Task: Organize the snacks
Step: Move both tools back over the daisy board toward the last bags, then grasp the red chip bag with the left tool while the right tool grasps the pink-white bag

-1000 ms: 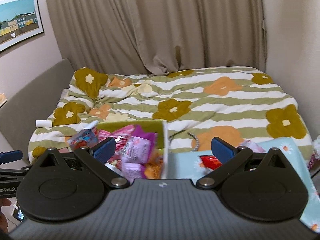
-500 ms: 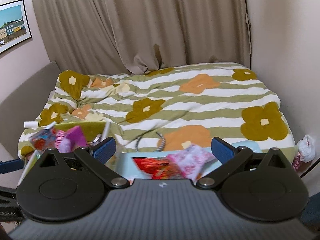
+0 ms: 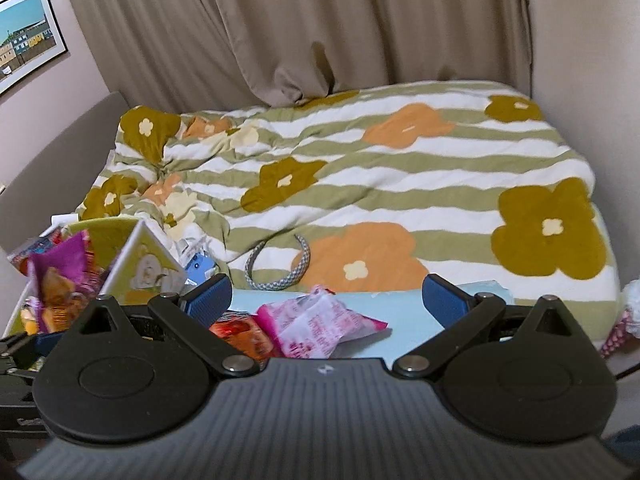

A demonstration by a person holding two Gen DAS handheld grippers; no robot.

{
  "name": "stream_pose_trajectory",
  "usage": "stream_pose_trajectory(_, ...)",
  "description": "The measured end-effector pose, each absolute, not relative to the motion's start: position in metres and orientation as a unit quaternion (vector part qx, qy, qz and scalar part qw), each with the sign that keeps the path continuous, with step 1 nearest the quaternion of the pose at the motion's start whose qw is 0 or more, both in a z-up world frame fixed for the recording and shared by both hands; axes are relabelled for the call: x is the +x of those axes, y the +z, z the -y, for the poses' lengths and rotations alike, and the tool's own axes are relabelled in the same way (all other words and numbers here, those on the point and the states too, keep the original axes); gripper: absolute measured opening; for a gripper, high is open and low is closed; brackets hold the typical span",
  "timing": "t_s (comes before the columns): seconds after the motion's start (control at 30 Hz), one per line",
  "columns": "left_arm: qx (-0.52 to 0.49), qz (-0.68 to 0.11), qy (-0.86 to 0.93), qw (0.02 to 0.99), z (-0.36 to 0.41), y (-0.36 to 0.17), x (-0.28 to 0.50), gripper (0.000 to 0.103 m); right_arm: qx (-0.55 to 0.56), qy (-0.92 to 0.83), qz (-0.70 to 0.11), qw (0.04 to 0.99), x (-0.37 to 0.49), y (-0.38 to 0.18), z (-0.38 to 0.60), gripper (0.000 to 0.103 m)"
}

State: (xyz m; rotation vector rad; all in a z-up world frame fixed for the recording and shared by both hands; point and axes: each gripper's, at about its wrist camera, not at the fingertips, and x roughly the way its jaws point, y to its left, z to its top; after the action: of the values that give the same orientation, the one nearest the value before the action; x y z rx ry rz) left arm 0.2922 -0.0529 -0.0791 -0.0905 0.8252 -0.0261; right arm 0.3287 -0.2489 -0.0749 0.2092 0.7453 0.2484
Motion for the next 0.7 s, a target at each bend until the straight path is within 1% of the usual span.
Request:
stream_pose_trajectory(0.37, -0.09, -0.452, 0.003, 0.887, 0.063, -0.138, 0.328, 0.102, 0.084, 0.179, -0.416, 0.887, 0.386, -0.147, 0.244, 0.103)
stream_pose_trajectory(0.43, -0.096, -0.459, 0.003, 0.883, 0.064, -0.144, 0.332, 0.098, 0.083, 0.185, -0.423, 0.883, 0.392, -0.156, 0.242, 0.103)
stream_pose_trajectory(0.57, -0.114, -0.468, -0.014, 0.876, 0.063, -0.151, 0.334, 0.081, 0.076, 0.198, -0.433, 0.876, 0.401, -0.169, 0.237, 0.103)
stream_pose_trajectory(0.63, -0.102, -0.466, -0.014, 0.879, 0.066, -0.151, 0.333, 0.078, 0.073, 0.202, -0.437, 0.874, 0.404, -0.172, 0.235, 0.103)
stream_pose_trajectory(0.7, -0.099, -0.466, -0.02, 0.879, 0.067, -0.15, 0.332, 0.071, 0.068, 0.206, -0.437, 0.873, 0.405, -0.175, 0.232, 0.103)
